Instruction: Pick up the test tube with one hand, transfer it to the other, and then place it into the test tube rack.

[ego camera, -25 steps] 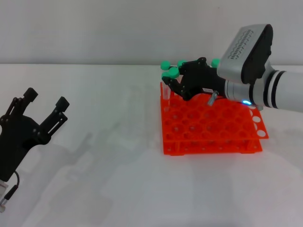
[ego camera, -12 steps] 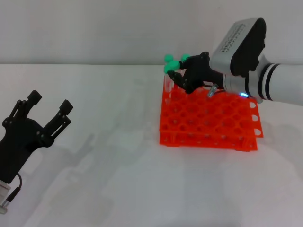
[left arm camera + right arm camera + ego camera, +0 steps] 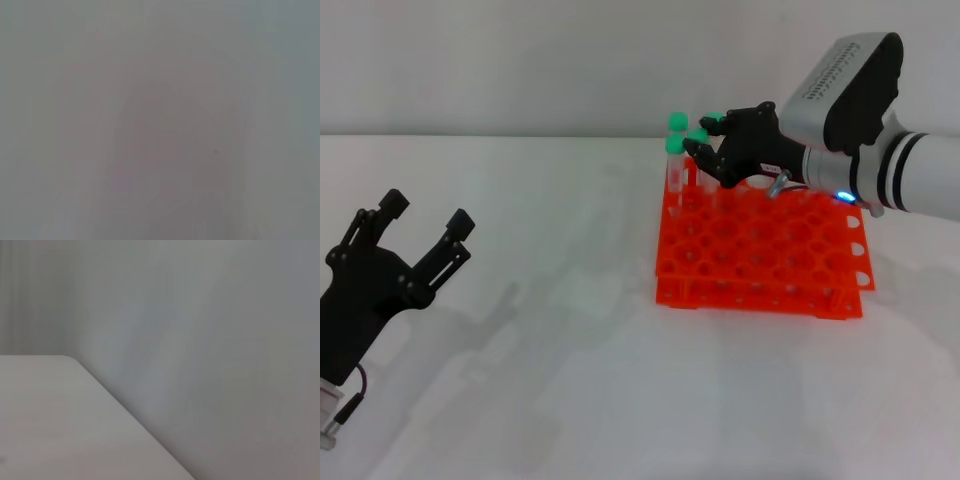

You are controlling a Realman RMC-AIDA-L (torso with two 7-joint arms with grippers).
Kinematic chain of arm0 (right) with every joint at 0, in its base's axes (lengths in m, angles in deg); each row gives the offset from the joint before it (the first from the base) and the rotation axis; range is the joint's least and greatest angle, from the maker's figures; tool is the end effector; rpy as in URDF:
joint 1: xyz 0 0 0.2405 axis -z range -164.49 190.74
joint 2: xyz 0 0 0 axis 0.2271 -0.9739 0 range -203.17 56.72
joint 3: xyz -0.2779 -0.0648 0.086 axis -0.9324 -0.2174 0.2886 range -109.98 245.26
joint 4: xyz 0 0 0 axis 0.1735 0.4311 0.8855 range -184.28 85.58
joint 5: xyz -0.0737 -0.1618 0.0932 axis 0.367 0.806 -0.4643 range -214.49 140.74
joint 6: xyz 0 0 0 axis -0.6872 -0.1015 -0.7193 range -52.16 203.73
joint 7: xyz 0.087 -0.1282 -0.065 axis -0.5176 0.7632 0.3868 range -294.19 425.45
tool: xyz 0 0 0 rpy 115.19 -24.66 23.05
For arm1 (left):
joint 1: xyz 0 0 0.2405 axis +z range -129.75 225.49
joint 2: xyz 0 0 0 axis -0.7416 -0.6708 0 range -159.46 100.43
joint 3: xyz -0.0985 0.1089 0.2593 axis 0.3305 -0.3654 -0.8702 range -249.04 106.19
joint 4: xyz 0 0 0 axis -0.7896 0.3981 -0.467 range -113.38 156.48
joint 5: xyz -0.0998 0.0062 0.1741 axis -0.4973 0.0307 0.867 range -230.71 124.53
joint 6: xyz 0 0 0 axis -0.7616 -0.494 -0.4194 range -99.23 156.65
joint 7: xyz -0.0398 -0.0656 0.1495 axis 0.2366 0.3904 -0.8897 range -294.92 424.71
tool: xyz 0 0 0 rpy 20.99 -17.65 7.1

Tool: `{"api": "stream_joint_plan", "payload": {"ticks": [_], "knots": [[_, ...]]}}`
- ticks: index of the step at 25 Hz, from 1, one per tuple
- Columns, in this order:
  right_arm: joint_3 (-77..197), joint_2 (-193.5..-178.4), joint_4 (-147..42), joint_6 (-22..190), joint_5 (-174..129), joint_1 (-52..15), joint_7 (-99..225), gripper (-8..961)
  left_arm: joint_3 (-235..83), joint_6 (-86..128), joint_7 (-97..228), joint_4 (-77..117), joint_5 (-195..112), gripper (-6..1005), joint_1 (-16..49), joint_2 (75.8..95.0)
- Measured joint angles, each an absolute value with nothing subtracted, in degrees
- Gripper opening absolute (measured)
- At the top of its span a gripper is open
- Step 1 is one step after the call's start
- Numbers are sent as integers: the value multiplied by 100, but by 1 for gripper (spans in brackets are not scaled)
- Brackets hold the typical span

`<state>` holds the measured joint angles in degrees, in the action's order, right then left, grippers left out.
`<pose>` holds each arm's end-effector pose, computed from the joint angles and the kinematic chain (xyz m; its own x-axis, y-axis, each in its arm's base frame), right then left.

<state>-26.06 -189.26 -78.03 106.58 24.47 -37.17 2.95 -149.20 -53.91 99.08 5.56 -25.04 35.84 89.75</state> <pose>0.1575 0.4974 -0.0938 0.9460 -0.0203 -0.3235 -0.2268 -0.7544 -0.6159 -0.3412 0.2922 -0.0193 0.5411 -0.0938 0.8357 0.7235 -0.4547 -0.5195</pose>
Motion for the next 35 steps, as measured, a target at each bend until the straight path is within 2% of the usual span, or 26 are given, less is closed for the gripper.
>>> {"api": "stream_joint_plan", "payload": {"ticks": [8,12,14,24,28,35], "knots": [[-2321,-18929,-7829,10697,2447,-3484,515,379,-14898,-5362,9908,556,-2527,893,3529,8975],[-2271,-18927,-7970,10758,2330,-3273,597,541,-14868,-5358,9908,556,-2598,893,3520,8975],[-2196,-18901,-8125,10929,2179,-3049,679,622,-14862,-5350,9907,556,-2669,893,3503,8971],[-554,-18853,-8549,12739,2075,-1611,1110,846,-14848,-5079,9908,558,-2950,893,3133,8966],[91,-18852,-8455,13492,2074,-1149,1433,880,-14848,-4975,9908,556,-3054,893,2994,8965],[1172,-18840,-7782,14008,2066,-942,2026,888,-14778,-4676,9774,555,-3615,893,2893,8966]]}}
